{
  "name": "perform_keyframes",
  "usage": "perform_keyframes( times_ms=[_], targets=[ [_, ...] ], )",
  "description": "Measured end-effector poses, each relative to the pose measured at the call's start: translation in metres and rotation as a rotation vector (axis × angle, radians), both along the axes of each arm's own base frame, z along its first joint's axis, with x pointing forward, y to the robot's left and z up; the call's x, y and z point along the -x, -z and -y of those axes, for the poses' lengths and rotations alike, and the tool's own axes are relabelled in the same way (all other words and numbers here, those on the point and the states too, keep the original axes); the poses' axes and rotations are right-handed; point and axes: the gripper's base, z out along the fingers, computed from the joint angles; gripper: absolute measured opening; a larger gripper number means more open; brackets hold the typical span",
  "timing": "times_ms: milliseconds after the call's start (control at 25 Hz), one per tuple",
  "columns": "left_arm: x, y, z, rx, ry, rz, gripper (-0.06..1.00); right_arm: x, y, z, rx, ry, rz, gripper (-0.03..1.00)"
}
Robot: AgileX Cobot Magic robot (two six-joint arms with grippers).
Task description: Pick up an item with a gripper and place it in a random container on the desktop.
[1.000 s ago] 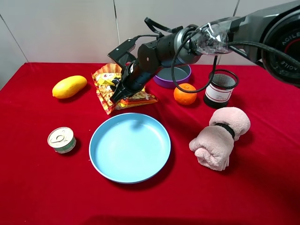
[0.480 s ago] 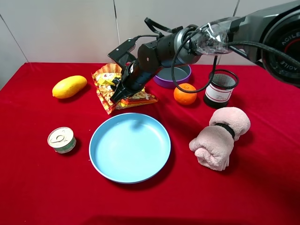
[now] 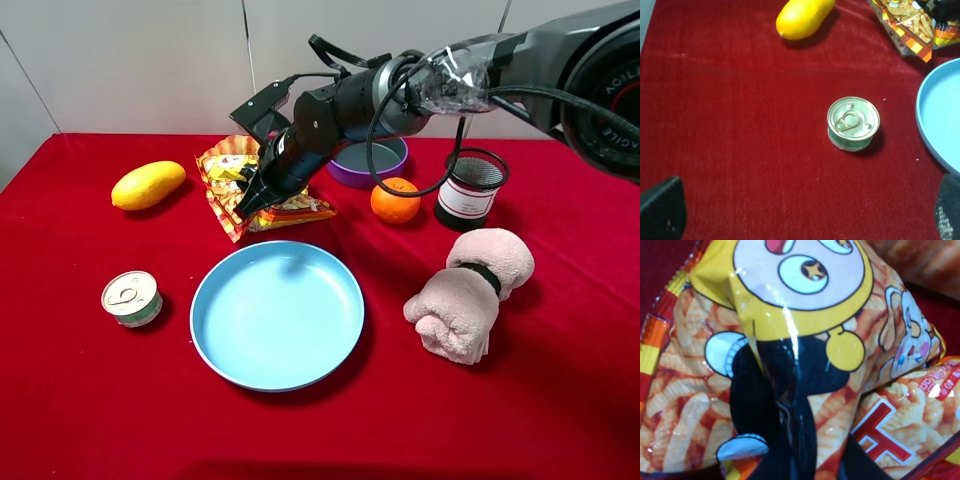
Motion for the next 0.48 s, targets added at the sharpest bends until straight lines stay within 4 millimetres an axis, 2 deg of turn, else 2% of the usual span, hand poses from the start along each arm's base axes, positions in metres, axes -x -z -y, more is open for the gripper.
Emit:
perform_keyframes(
  times_ms=[200,480],
  targets=[
    [0.000,0.000,0.000,0.000,0.000,0.000,0.99,0.001,-0.007,0.001,0.000,-0.001,0.001,-0.03],
    [0.000,0.000,0.000,0.000,0.000,0.000,0.99,0.003,-0.013,0.003,0.012,-0.003,-0.012,-0.03]
  ],
)
